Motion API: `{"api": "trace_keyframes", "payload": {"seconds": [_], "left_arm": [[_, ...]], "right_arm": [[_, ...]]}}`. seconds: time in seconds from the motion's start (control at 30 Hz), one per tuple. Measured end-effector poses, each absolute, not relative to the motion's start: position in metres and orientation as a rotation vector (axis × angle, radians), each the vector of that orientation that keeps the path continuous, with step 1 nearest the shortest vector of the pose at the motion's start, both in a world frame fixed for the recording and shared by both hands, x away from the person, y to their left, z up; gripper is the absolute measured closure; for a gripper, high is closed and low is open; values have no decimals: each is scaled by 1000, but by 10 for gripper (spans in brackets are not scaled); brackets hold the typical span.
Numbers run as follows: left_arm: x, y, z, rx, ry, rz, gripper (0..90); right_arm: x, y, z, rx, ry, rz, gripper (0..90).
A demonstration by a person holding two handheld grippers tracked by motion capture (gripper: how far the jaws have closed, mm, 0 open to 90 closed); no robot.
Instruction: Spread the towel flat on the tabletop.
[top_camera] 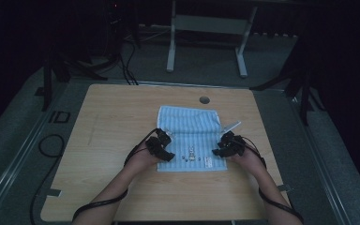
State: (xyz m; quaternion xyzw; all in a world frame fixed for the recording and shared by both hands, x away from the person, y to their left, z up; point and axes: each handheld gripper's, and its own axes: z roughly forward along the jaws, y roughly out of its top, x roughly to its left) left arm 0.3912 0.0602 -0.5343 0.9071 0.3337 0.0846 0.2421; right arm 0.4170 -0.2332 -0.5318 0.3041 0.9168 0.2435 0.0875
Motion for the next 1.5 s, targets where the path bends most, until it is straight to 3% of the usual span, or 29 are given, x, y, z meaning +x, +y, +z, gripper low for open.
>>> {"api": "trace_keyframes", "payload": {"seconds": [0.27,0.53,0.87,0.93,1.03,1.1,1.17,1.33,1.5], "left_arm": [[412,59,-528,2488,959,252,398],[384,78,-521,2458,867,231,393],[384,79,-535,2490,843,239,410],[384,80,-535,2482,855,243,460],[384,80,-534,2475,860,252,584],[383,76,-534,2477,854,249,732],[382,71,-533,2486,846,257,835],[377,76,-514,2401,894,230,855],[353,87,-470,2341,852,254,855]], "right_arm": [[443,-229,-529,960,2752,684,539],[420,-235,-519,848,2775,728,517],[422,-237,-528,872,2783,712,556],[421,-237,-530,864,2777,710,579],[420,-237,-529,868,2777,708,731],[418,-235,-529,853,2786,708,824],[416,-230,-529,841,2785,686,860],[414,-229,-521,848,2773,665,875],[396,-239,-483,808,2717,788,875]]}}
